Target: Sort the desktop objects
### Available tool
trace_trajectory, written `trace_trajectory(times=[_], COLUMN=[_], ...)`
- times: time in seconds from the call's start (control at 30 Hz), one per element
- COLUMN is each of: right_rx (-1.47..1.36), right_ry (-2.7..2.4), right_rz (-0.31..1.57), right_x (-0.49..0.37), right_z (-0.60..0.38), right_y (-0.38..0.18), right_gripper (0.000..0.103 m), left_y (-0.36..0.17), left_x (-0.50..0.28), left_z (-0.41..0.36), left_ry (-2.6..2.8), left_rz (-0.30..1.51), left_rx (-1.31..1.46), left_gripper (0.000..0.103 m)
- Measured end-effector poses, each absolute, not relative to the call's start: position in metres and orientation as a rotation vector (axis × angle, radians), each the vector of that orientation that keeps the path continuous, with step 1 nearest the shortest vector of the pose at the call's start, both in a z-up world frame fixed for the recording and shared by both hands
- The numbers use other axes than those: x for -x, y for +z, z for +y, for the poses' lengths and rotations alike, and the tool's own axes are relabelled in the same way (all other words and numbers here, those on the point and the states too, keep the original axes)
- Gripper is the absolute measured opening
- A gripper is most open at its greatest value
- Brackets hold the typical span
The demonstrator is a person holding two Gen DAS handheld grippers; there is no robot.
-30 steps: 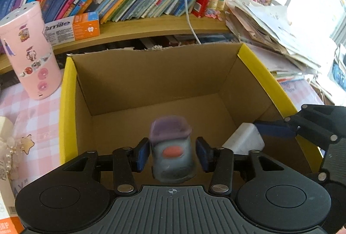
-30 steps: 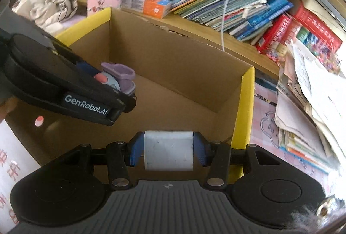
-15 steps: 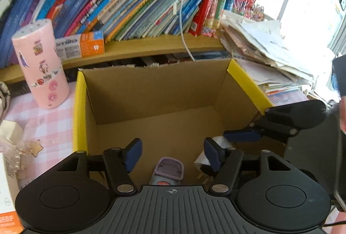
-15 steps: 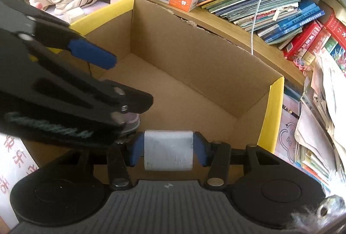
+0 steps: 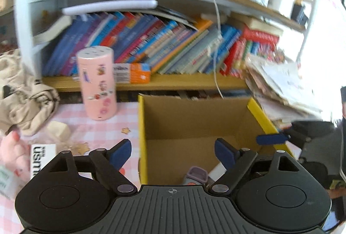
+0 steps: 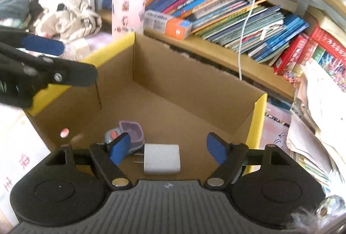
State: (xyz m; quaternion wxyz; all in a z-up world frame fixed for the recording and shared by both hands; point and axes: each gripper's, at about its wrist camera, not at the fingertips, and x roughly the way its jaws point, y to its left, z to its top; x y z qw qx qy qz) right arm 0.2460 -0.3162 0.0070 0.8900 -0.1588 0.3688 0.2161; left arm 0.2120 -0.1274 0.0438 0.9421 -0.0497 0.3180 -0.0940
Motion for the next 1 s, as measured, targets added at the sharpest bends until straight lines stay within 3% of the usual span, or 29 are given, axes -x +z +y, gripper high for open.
trace_trajectory(times=[1.0], right_rx=[0.126], right_ry=[0.094], right_rz=[0.614], right_x=[-0.083], right_z=[-0.283], right_y=[0.032], right_gripper=[0.094], left_y=[0.039], left_x=[-0.081], left_z=[-0.027], left_ry=[-0.228], left_rz=[0.555], left_rx=[0.089], left_gripper=[0.094])
